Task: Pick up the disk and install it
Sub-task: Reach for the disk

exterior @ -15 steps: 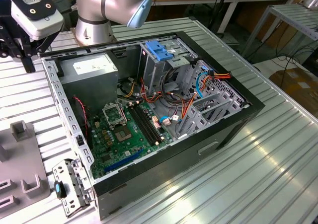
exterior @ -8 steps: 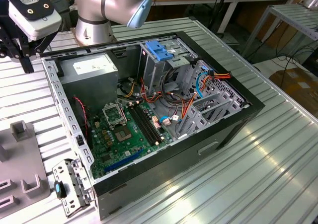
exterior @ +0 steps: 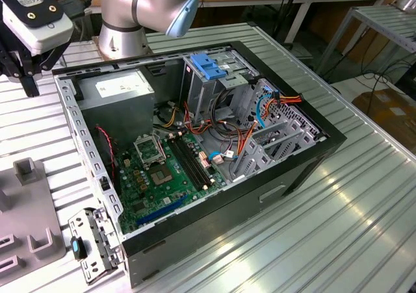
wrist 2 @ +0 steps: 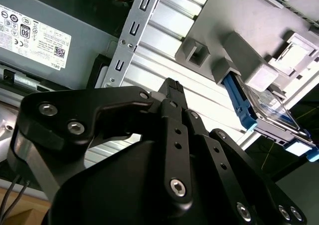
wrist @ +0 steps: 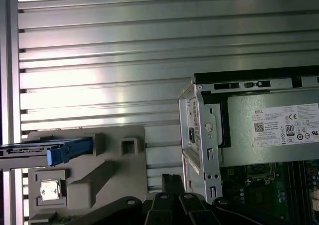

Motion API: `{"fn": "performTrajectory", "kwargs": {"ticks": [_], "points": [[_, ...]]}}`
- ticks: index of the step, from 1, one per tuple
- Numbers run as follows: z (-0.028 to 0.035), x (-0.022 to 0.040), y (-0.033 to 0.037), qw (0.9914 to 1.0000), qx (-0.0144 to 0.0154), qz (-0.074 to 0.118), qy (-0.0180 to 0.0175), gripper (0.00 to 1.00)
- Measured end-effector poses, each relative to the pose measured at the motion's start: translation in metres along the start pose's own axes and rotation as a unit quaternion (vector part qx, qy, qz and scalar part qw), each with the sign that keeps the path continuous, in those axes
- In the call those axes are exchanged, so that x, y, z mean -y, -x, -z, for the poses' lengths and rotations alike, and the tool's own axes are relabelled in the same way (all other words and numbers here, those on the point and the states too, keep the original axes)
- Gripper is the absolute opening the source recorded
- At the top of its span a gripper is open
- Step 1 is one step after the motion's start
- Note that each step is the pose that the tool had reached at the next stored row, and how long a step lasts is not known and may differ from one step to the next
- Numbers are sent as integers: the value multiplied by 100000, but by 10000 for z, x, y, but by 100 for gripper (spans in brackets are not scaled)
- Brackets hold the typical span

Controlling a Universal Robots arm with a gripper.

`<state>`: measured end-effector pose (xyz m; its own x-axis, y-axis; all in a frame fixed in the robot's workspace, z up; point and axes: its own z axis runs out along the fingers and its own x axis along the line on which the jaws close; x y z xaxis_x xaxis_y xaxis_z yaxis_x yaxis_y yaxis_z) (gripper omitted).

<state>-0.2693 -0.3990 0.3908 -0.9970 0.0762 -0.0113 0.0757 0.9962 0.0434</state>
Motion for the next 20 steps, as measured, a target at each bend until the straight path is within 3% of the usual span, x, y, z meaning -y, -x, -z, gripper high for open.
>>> {"fn": "performTrajectory", "kwargs": {"ticks": [20], "points": [[0,9,-120,100000,-96,-4,-8,11]]}}
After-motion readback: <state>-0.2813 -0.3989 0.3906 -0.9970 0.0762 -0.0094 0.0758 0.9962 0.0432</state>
